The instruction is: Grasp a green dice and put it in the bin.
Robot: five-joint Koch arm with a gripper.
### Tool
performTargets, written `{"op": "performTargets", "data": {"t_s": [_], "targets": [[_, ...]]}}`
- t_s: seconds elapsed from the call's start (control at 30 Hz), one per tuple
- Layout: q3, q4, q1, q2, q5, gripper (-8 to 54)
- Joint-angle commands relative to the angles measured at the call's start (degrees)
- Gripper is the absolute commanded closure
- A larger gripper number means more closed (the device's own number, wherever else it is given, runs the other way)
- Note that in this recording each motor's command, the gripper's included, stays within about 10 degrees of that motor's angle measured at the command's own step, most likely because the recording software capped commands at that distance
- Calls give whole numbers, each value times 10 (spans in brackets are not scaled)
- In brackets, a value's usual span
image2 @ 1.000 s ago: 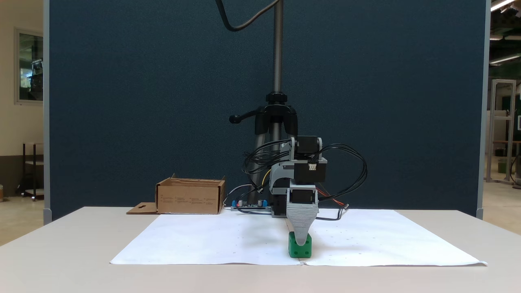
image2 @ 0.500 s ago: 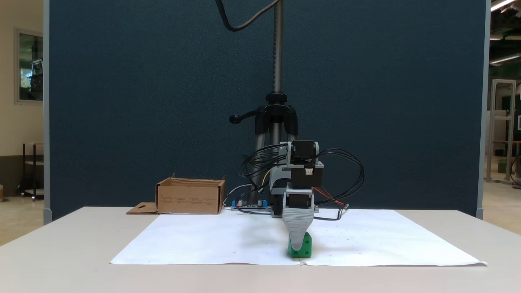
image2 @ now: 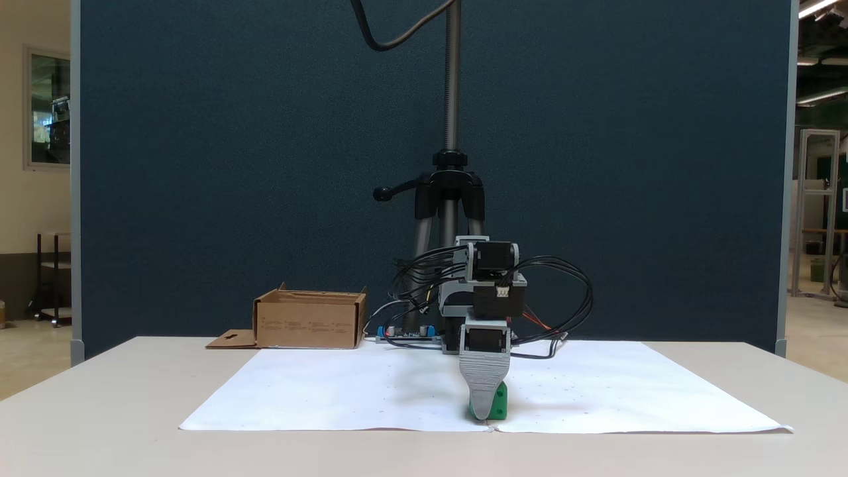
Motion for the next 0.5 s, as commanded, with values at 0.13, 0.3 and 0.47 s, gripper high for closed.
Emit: {"op": "performTargets", "data": {"t_s": [0.13,0.3,0.47], "targets": [[-22,54,-7,21,4,47],[-22,47,-8,16,4,49],[-21,42,-11,12,4,51]]}}
